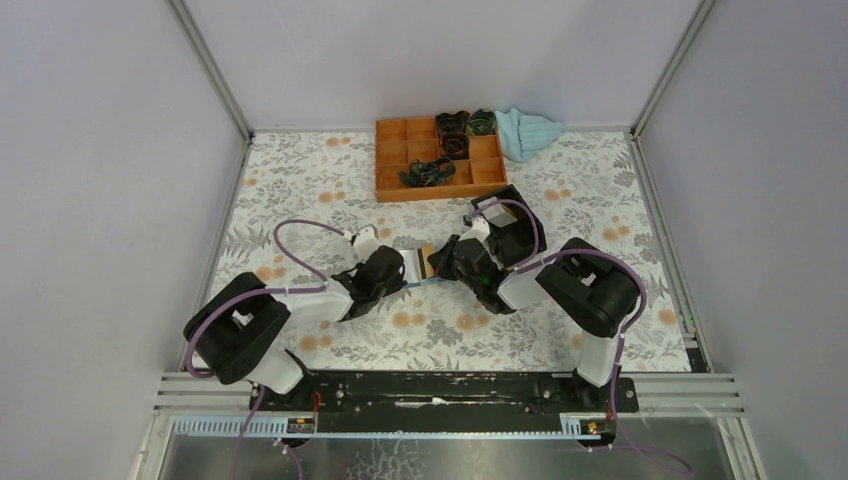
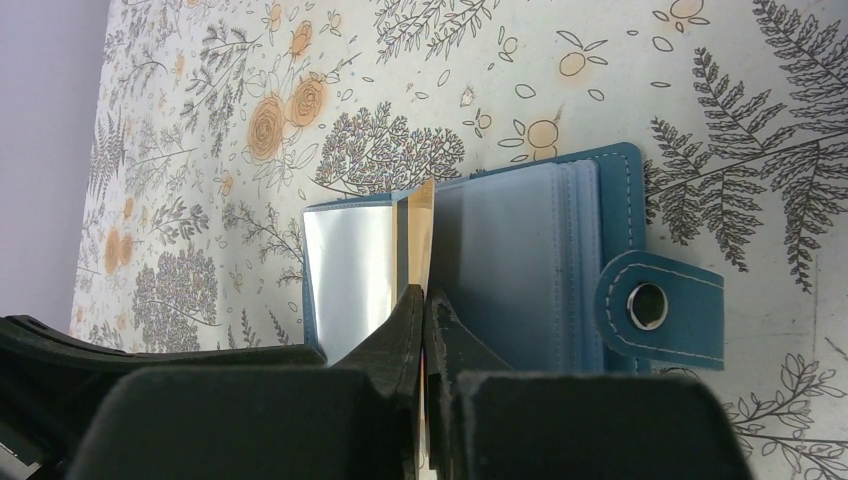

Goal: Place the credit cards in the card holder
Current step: Insert the credit card into the card holder.

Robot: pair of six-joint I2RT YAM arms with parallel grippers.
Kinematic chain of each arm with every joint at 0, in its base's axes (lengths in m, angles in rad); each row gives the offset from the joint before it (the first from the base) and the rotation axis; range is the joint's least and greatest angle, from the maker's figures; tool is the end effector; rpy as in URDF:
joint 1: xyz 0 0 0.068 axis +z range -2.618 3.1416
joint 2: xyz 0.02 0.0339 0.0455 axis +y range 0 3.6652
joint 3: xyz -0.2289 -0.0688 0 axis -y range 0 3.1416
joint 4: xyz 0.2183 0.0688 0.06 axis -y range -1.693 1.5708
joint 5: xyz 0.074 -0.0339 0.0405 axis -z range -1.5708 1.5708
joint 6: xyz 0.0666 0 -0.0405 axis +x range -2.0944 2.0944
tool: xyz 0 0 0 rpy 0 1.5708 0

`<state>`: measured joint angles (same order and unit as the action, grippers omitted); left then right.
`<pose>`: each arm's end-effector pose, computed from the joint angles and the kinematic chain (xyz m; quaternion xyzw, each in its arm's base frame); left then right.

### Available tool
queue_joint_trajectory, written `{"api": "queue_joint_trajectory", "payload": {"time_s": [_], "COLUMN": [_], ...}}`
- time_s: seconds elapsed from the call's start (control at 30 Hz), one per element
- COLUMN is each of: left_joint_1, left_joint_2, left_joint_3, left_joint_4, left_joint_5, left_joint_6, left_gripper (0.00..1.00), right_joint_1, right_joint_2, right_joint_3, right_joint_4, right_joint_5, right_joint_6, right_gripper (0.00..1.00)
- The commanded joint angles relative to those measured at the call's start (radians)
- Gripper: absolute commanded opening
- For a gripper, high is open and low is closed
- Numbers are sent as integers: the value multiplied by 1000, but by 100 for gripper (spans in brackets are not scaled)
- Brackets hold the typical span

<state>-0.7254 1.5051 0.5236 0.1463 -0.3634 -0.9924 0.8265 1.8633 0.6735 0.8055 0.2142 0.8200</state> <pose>0.2159 -0.1598 0.0928 -0.1866 0.9009 -0.1576 0.3587 0.2487 0.2492 0.1002 0.0571 0.8246 0.3474 0.4429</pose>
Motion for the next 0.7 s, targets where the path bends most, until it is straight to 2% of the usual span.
{"api": "queue_joint_trajectory", "payload": {"time_s": [0.0,0.3,0.43,0.67], "left_joint_1": [6,-2,-4,-9], "left_joint_2": [77,76,73,83], "left_joint_3": [-63,-54,-51,-41], "left_joint_4": [-205,-225,-225,-224], "left_joint_5": [29,25,26,29], "left_joint_6": [31,20,18,16], "left_gripper": [0,0,0,0], "right_joint_1": [69,64,54,52], "right_joint_2": [65,39,60,95], "right_joint_3": [-49,-62,-75,-55], "right_joint_4": [-252,-237,-159,-165], "right_joint_5": [-194,-270,-341,-346], "right_joint_6": [-9,30,78,74], "right_gripper": [0,0,0,0]}}
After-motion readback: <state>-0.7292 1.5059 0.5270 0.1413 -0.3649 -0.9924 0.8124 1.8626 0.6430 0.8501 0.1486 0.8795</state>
